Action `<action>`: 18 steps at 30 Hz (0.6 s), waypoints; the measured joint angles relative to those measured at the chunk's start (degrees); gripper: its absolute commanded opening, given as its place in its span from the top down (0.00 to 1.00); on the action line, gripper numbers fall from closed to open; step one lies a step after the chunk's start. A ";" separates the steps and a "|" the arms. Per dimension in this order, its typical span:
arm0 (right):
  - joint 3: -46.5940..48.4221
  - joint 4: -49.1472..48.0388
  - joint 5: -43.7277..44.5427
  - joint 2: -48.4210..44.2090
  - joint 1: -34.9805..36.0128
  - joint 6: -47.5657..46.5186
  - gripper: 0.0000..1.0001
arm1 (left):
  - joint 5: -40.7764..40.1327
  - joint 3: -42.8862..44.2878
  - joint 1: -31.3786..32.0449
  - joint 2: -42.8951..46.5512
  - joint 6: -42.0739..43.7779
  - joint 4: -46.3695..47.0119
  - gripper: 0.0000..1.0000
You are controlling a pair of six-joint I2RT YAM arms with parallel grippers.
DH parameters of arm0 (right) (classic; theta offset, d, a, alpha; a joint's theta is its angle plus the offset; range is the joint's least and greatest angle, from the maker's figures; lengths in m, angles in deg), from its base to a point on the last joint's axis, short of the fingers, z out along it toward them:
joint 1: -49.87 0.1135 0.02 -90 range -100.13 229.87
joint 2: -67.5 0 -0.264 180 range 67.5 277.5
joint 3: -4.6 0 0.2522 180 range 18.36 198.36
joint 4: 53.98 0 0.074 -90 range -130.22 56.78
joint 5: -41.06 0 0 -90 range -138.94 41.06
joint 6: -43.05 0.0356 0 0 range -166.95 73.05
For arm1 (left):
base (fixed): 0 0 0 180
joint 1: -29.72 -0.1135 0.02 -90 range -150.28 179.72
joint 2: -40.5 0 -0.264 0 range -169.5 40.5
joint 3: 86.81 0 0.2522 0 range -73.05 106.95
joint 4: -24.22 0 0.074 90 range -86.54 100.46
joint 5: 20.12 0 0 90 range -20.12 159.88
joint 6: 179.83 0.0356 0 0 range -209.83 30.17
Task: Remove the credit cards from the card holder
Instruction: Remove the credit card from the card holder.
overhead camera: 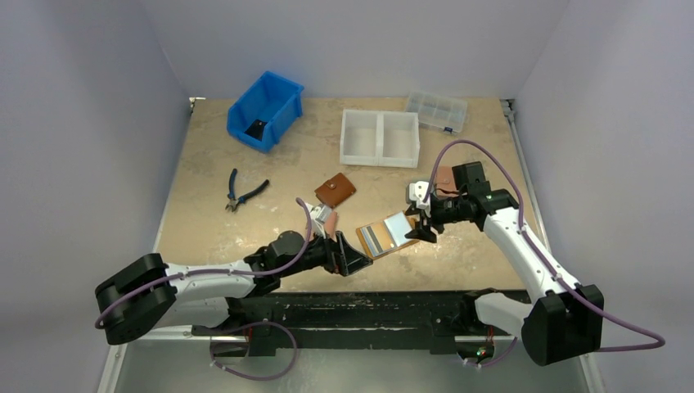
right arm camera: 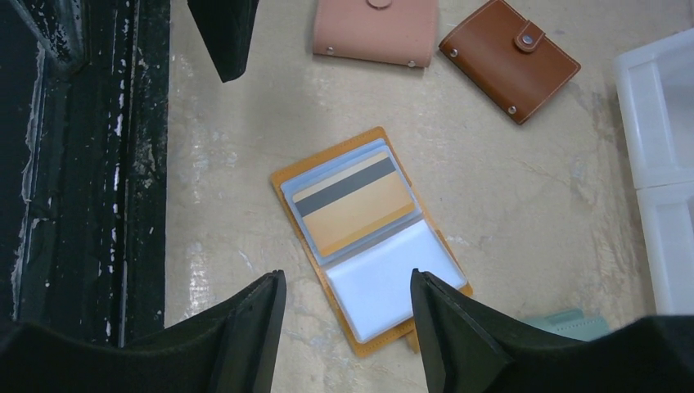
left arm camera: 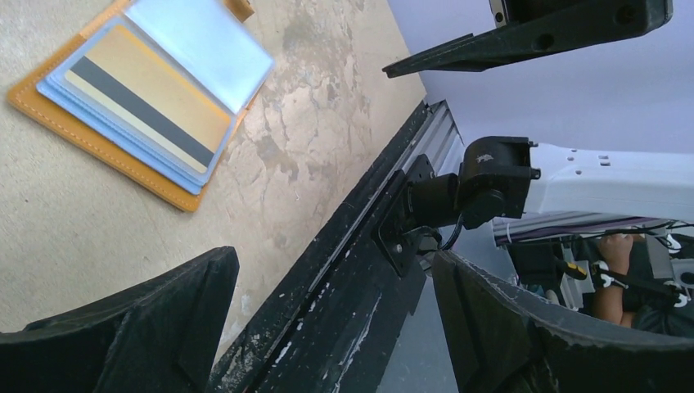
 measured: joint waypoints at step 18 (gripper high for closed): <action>-1.86 3.21 -0.85 0.20 -0.07 -9.90 0.33 | -6.78 -2.99 3.32 -5.64 -4.46 10.73 0.05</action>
